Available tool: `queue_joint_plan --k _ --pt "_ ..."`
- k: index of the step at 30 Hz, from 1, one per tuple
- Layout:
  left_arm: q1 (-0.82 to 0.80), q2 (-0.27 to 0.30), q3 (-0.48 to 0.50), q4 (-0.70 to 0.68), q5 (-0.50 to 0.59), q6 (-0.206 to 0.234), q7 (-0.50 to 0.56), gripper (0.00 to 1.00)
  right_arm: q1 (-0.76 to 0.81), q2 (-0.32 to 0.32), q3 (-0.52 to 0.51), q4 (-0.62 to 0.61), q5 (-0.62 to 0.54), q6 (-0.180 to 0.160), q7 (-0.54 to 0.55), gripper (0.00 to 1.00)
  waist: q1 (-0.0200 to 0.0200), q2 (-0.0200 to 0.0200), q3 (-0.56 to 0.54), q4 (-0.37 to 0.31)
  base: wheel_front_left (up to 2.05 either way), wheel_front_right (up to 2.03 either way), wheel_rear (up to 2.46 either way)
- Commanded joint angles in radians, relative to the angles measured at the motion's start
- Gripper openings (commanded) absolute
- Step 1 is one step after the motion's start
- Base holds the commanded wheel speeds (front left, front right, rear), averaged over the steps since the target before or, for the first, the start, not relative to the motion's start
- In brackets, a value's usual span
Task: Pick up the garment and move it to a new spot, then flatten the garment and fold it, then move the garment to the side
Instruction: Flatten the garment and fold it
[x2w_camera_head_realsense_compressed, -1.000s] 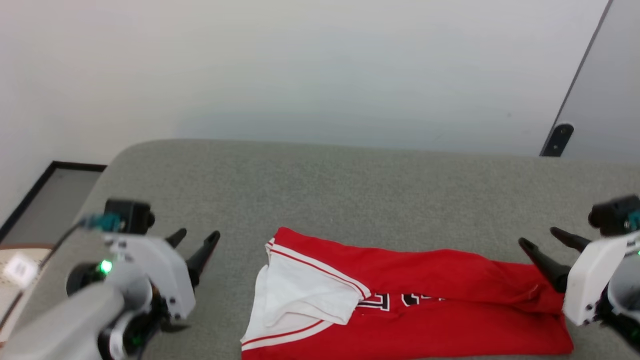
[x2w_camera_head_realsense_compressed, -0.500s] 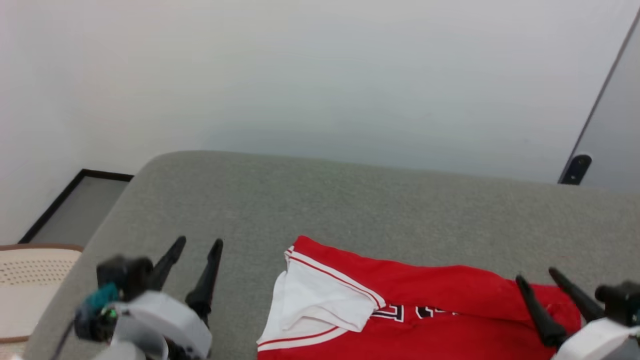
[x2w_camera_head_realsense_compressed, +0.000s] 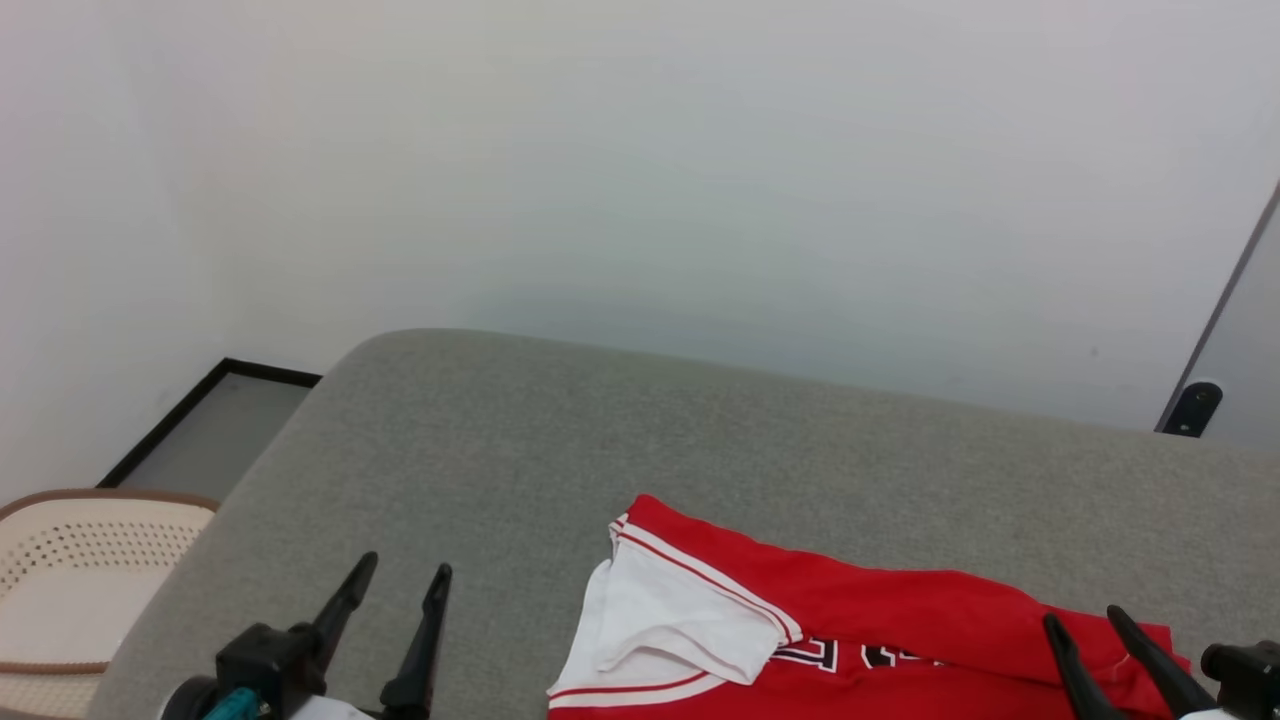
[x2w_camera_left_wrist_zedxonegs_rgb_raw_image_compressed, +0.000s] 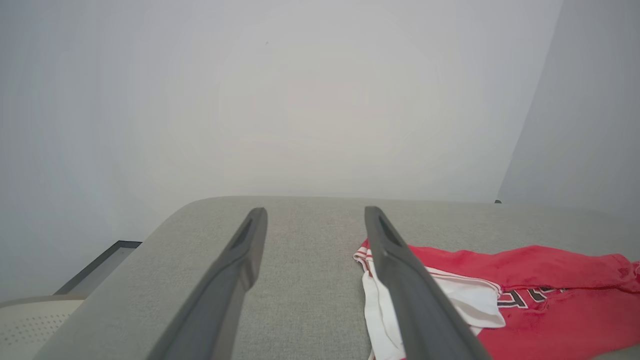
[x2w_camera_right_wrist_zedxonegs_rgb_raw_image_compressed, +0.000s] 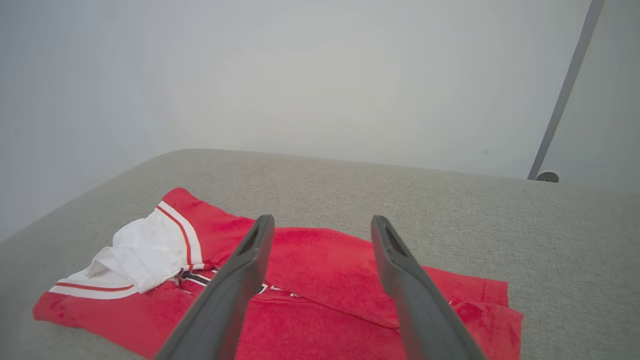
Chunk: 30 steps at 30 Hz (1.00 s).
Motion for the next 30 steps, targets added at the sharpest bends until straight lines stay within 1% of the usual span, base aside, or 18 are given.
queue_joint_plan --k 1,2,5,7,10,17,22,26,30 --pt "0.012 -0.025 0.023 0.026 0.031 -0.037 -0.001 1.0 0.015 0.008 -0.001 0.005 0.007 -0.002 -0.008 1.0 0.0 0.0 -0.007 0.009 0.0 0.0 0.0" --pt "0.012 -0.025 0.023 0.026 0.031 -0.037 -0.001 1.0 0.015 0.008 -0.001 0.005 0.007 -0.002 -0.008 1.0 0.0 0.0 -0.007 0.009 0.0 0.0 0.0" --pt "0.016 -0.047 0.059 0.063 0.068 -0.077 -0.001 1.0 0.013 0.01 0.007 0.008 0.013 -0.002 -0.01 1.0 0.0 0.0 -0.008 0.011 0.0 0.0 0.0" --pt "0.014 -0.057 0.077 0.086 0.094 -0.095 -0.001 1.0 0.005 0.007 0.013 0.013 0.018 -0.002 -0.002 1.0 0.0 0.0 -0.007 0.009 0.0 0.0 0.0" --pt "0.009 -0.078 0.125 0.103 0.105 -0.114 -0.001 1.0 -0.014 -0.018 0.022 0.026 0.023 -0.002 0.024 1.0 0.0 0.0 -0.002 0.001 0.0 0.0 0.0" --pt "0.023 -0.111 0.218 0.103 0.143 -0.141 -0.001 1.0 -0.075 -0.12 0.034 0.059 0.049 -0.002 0.114 1.0 0.0 0.0 0.03 -0.05 0.0 0.0 0.0" --pt "0.015 -0.138 0.249 0.094 0.17 -0.158 -0.001 1.0 -0.116 -0.196 0.034 0.077 0.076 -0.002 0.158 1.0 0.0 0.0 0.064 -0.086 0.0 0.0 0.0" --pt "0.01 -0.161 0.256 0.1 0.19 -0.169 -0.001 1.0 -0.144 -0.223 0.046 0.085 0.088 -0.002 0.191 1.0 0.0 0.0 0.089 -0.113 0.0 0.0 0.0" --pt "0.002 -0.182 0.263 0.1 0.203 -0.177 -0.001 1.0 -0.158 -0.217 0.059 0.09 0.092 -0.002 0.236 1.0 0.0 0.0 0.109 -0.128 0.0 0.0 0.0"
